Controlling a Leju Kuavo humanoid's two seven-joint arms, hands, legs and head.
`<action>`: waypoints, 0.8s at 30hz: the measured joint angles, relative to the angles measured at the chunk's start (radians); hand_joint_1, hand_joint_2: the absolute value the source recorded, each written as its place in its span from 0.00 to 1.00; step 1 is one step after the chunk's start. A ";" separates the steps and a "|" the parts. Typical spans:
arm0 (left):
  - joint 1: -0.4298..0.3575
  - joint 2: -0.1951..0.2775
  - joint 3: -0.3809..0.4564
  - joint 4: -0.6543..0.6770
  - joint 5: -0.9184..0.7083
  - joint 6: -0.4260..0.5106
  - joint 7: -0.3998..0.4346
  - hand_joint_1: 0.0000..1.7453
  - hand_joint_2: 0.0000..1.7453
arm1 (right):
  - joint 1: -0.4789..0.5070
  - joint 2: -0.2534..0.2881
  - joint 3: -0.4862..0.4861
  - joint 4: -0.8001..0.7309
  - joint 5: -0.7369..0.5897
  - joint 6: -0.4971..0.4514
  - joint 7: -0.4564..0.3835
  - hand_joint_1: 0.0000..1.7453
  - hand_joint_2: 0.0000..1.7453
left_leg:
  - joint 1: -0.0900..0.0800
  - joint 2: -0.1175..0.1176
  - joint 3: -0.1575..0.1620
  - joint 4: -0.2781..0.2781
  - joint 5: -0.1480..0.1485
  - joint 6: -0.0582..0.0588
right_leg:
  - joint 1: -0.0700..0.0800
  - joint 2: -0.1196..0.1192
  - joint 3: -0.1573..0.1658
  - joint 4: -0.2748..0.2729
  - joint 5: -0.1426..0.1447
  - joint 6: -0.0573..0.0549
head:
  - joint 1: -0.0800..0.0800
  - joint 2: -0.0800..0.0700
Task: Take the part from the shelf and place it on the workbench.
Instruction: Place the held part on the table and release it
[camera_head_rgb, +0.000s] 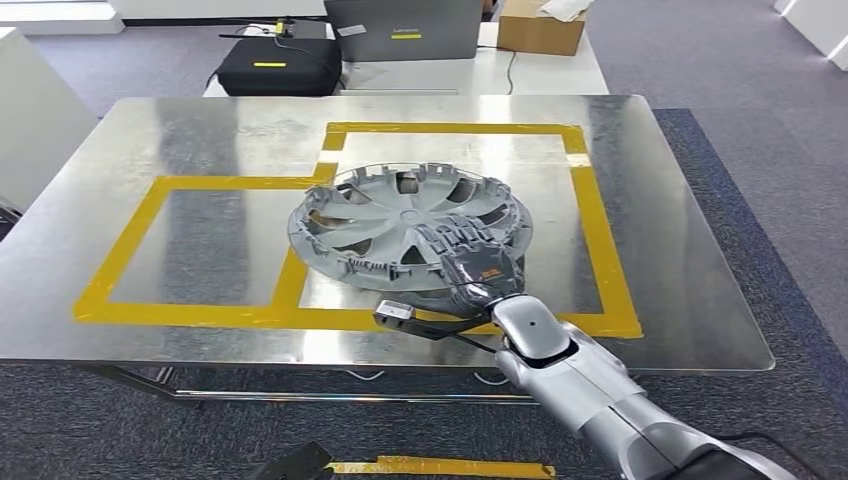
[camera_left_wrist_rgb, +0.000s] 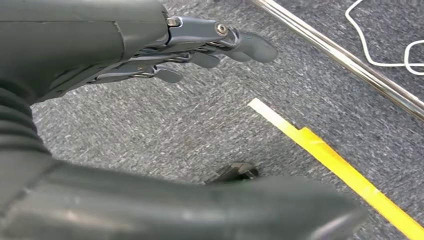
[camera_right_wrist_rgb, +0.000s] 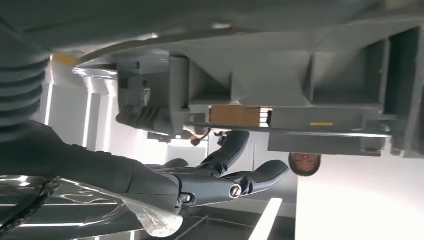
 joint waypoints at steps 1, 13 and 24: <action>0.003 0.000 0.003 0.000 0.006 0.006 -0.003 0.00 0.00 | 0.015 -0.008 -0.010 -0.025 -0.002 -0.002 0.004 0.00 0.00 | 0.000 0.000 0.000 0.000 0.000 0.000 | 0.000 0.000 0.000 0.000 0.000 0.000 | 0.000 0.000; 0.056 0.008 0.080 0.000 0.065 0.042 -0.067 0.00 0.00 | 0.409 -0.168 -0.189 -0.559 -0.080 -0.016 -0.091 0.00 0.00 | 0.000 0.002 0.000 0.000 -0.006 0.003 | -0.001 0.003 0.003 -0.002 -0.003 0.003 | 0.000 0.000; 0.091 0.008 0.160 0.000 0.123 0.063 -0.132 0.00 0.00 | 0.797 -0.200 -0.383 -0.859 -0.396 -0.203 -0.278 0.00 0.00 | -0.002 -0.002 0.004 0.003 -0.011 0.007 | -0.002 -0.002 0.009 -0.004 -0.006 0.008 | 0.000 0.000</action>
